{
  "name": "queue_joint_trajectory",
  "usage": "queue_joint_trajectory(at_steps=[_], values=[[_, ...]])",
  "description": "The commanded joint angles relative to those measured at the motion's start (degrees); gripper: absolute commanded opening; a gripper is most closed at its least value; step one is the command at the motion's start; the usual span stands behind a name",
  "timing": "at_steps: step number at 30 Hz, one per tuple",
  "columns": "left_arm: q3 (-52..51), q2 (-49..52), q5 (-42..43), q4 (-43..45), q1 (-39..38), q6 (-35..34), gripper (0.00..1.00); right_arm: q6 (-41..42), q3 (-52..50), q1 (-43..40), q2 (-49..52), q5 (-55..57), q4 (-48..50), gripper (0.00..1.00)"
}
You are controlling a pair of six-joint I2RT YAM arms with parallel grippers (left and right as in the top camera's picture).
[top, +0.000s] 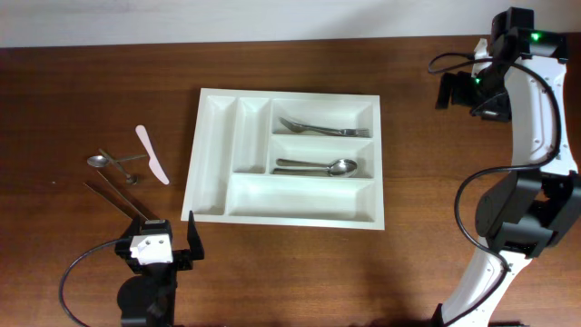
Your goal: Pack container
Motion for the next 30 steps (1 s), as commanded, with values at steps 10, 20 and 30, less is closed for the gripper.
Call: queue_joint_trajectory(at_steps=[10, 20, 30], values=[[7.3, 3.2, -1.8, 2.8, 0.3, 1.3, 0.99, 0.5, 0.6, 0.2, -0.9, 0.1, 0.2, 0.99], [41.7, 35.9, -7.2, -12.5, 0.2, 3.9, 0.99, 0.5, 0.6, 0.2, -0.9, 0.1, 0.2, 0.99], [47.8, 42.2, 12.4, -25.7, 0.3, 1.4, 0.99, 0.5, 0.6, 0.2, -0.9, 0.1, 0.2, 0.99]])
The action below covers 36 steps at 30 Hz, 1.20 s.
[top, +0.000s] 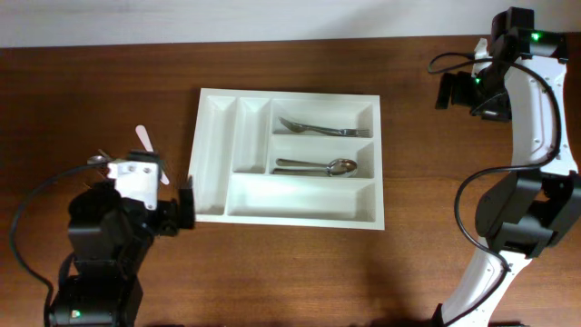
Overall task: Pack container
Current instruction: 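Move the left gripper down onto the two long metal sticks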
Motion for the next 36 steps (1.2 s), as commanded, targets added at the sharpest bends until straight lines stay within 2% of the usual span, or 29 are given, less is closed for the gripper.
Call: queue_joint_trajectory(at_steps=[1, 2, 4, 7, 11, 14, 17, 18, 20, 23, 24, 26, 30, 36], values=[[1.0, 0.3, -1.6, -1.2, 0.1, -4.3, 0.99, 0.4, 0.6, 0.2, -0.9, 0.1, 0.1, 0.99], [1.0, 1.0, -14.5, -2.3, 0.1, -15.5, 0.99, 0.4, 0.6, 0.2, -0.9, 0.1, 0.1, 0.99], [1.0, 2.4, -31.1, -4.2, 0.1, -29.8, 0.99, 0.4, 0.6, 0.2, -0.9, 0.1, 0.1, 0.99], [1.0, 6.2, -40.0, -3.3, 0.1, -38.1, 0.99, 0.4, 0.6, 0.2, -0.9, 0.1, 0.1, 0.99], [1.0, 14.1, -39.8, -2.6, 0.1, -38.0, 0.99, 0.4, 0.6, 0.2, -0.9, 0.1, 0.1, 0.99], [1.0, 22.6, -30.3, -5.2, 0.1, -37.9, 0.99, 0.4, 0.6, 0.2, -0.9, 0.1, 0.1, 0.99], [1.0, 27.8, -29.2, -4.5, 0.1, -38.0, 1.00, 0.4, 0.6, 0.2, -0.9, 0.1, 0.1, 0.99], [1.0, 29.9, -29.3, -4.0, 0.1, -37.9, 0.90, 0.4, 0.6, 0.2, -0.9, 0.1, 0.1, 0.99], [1.0, 34.0, -29.3, -3.3, 0.1, -37.9, 0.77, 0.4, 0.6, 0.2, -0.9, 0.1, 0.1, 0.99], [1.0, 37.2, -29.2, -3.5, 0.3, -40.2, 0.77, 0.4, 0.6, 0.2, -0.9, 0.1, 0.1, 0.99], [1.0, 38.2, -28.3, -4.2, 1.6, -44.2, 0.77, 0.4, 0.6, 0.2, -0.9, 0.1, 0.1, 0.99], [1.0, 38.7, -24.8, -4.4, 4.6, -46.3, 0.79, 0.4, 0.6, 0.2, -0.9, 0.1, 0.1, 0.99], [1.0, 38.9, -13.3, -4.8, 16.1, -44.8, 0.79, 0.4, 0.6, 0.2, -0.9, 0.1, 0.1, 0.99], [1.0, 38.9, -6.5, -5.4, 26.9, -40.7, 0.77, 0.4, 0.6, 0.2, -0.9, 0.1, 0.1, 0.99]])
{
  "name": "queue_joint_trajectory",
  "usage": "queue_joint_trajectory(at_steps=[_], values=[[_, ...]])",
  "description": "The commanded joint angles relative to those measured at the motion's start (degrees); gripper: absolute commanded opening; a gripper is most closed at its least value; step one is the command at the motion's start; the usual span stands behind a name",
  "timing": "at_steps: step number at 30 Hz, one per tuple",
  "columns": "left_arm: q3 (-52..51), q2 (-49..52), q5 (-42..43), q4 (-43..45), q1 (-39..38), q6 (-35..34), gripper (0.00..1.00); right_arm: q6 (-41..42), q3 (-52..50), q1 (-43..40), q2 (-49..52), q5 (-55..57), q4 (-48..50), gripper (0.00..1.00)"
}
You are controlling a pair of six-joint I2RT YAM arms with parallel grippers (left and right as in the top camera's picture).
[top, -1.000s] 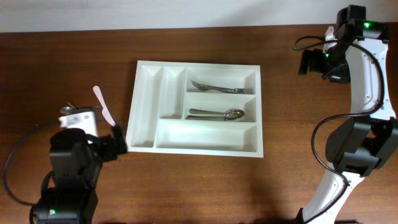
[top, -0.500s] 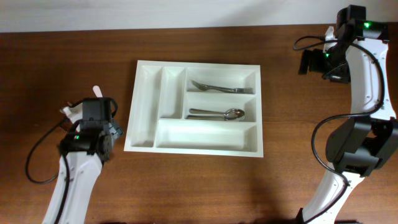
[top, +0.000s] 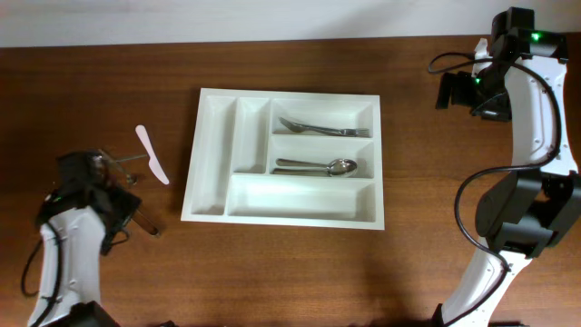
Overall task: Pack container
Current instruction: 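Move the left gripper down onto the two long metal sticks, then close the left gripper on the metal sticks and lift them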
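A white cutlery tray (top: 211, 154) with several compartments lies mid-table. A fork (top: 313, 127) rests in its upper right slot and a large spoon (top: 318, 167) in the slot below. Left of the tray lie a white plastic knife (top: 152, 154), thin metal utensils (top: 127, 160) and dark chopsticks (top: 145, 220). My left gripper (top: 107, 174) points down over those metal utensils, with its arm covering most of them and its fingers hidden. My right gripper (top: 451, 91) hangs high at the far right, away from everything.
The right arm's base and cables (top: 517, 218) fill the table's right edge. The left arm (top: 64, 236) runs along the left front corner. Bare wood surrounds the tray.
My left arm has moved left and away from the tray's left edge. It now sits over the small metal utensils at the far left. The right arm, the tray and its contents have not changed.
First my left gripper stood open near the front edge, just below the tray's left corner. Then it was raised beside the tray's left wall, near the white knife. Now it is over the small metal utensils. No utensil has visibly changed place.
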Motion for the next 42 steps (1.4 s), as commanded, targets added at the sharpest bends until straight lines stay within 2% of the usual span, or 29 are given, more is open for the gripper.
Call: queue_joint_trajectory(at_steps=[1, 5, 13, 21, 22, 23, 24, 25, 29, 31, 32, 42], values=[[0.6, 0.4, 6.8, -0.5, 4.3, 2.2, 0.77, 0.4, 0.6, 0.2, -0.9, 0.1, 0.1, 0.99], [0.6, 3.1, 7.1, -0.2, 4.4, 2.2, 0.77, 0.4, 0.6, 0.2, -0.9, 0.1, 0.1, 0.99], [0.6, 14.6, 7.7, 0.7, 4.5, 4.9, 0.77, 0.4, 0.6, 0.2, -0.9, 0.1, 0.1, 0.99], [0.6, 16.1, 7.6, 2.2, 4.5, 6.6, 0.76, 0.4, 0.6, 0.2, -0.9, 0.1, 0.1, 0.99], [0.6, 16.1, 7.6, 2.4, 4.5, 6.6, 0.72, 0.4, 0.6, 0.2, -0.9, 0.1, 0.1, 0.99], [0.6, 16.1, 7.5, 2.6, 4.5, 6.9, 0.62, 0.4, 0.6, 0.2, -0.9, 0.1, 0.1, 0.99], [0.6, 16.1, 7.4, 2.6, 4.5, 7.0, 0.48, 0.4, 0.6, 0.2, -0.9, 0.1, 0.1, 0.99], [0.6, 16.1, 7.4, 2.8, 4.5, 7.0, 0.29, 0.4, 0.6, 0.2, -0.9, 0.1, 0.1, 0.99], [0.6, 16.1, 7.4, 3.1, 4.5, 7.0, 0.22, 0.4, 0.6, 0.2, -0.9, 0.1, 0.1, 0.99], [0.6, 16.1, 7.4, 3.2, 4.5, 7.0, 0.12, 0.4, 0.6, 0.2, -0.9, 0.1, 0.1, 0.99], [0.6, 16.1, 7.4, 3.2, 4.5, 7.0, 0.03, 0.4, 0.6, 0.2, -0.9, 0.1, 0.1, 0.99], [2.6, 15.8, 7.2, 2.8, 4.4, 8.3, 0.02, 0.4, 0.6, 0.2, -0.9, 0.1, 0.1, 0.99]])
